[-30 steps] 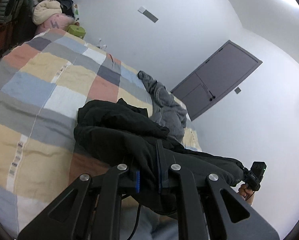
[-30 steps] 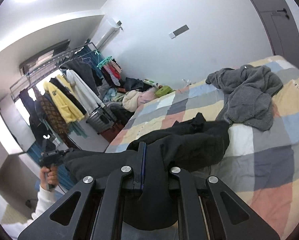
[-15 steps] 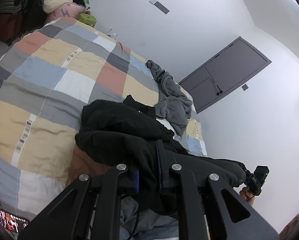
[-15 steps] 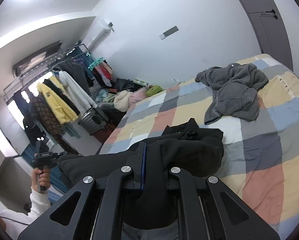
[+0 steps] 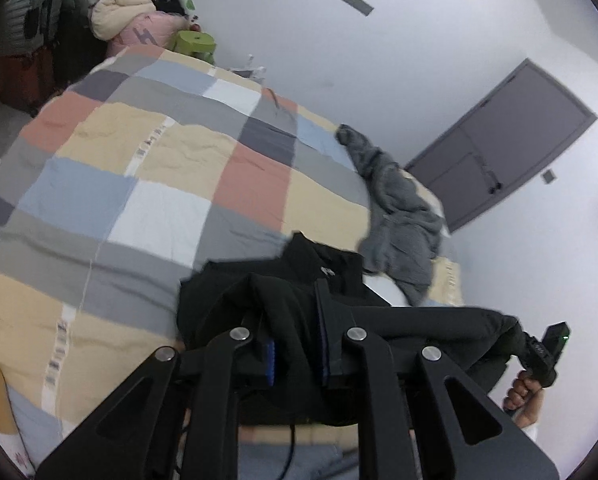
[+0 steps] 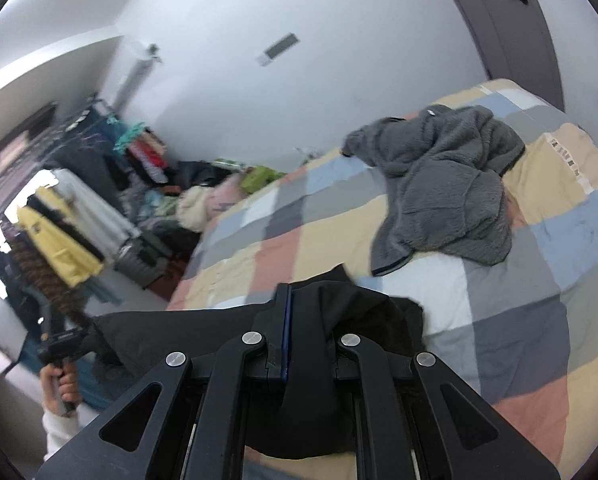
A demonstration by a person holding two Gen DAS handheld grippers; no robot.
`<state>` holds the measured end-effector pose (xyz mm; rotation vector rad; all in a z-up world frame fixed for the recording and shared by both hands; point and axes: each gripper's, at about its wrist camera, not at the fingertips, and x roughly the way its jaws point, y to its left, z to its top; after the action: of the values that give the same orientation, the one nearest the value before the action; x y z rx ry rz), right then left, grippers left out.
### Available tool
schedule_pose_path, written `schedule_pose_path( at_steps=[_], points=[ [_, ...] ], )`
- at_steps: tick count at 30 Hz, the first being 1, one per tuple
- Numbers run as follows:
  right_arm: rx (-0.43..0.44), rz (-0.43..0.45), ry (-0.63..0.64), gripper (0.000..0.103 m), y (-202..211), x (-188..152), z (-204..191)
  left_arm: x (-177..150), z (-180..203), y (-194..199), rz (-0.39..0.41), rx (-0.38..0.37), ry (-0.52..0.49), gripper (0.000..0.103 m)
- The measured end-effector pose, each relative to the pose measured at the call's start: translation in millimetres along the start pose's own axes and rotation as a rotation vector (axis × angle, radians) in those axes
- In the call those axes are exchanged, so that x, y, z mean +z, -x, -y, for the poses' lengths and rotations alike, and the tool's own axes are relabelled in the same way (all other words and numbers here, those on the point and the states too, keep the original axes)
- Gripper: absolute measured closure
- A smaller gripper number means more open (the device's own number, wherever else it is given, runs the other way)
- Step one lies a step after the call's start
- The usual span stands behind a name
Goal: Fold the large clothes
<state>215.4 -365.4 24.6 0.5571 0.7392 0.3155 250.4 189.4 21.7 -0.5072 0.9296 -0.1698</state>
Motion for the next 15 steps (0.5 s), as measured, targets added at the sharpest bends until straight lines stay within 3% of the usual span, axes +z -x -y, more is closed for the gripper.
schedule_pose_path(
  at_steps=[7,15],
  points=[
    [-0.124,-0.056,-0.050,0.097,-97.1,29.2,38.1,42.4,-3.2,-91.7,-0.011,0.166,0.027,0.087],
    [-0.285,-0.161,-0.129,0.098,-208.6,35.4,84.2,66.5,-0.7,-199.7,-0.018,0.388,-0.039,0.087]
  ],
)
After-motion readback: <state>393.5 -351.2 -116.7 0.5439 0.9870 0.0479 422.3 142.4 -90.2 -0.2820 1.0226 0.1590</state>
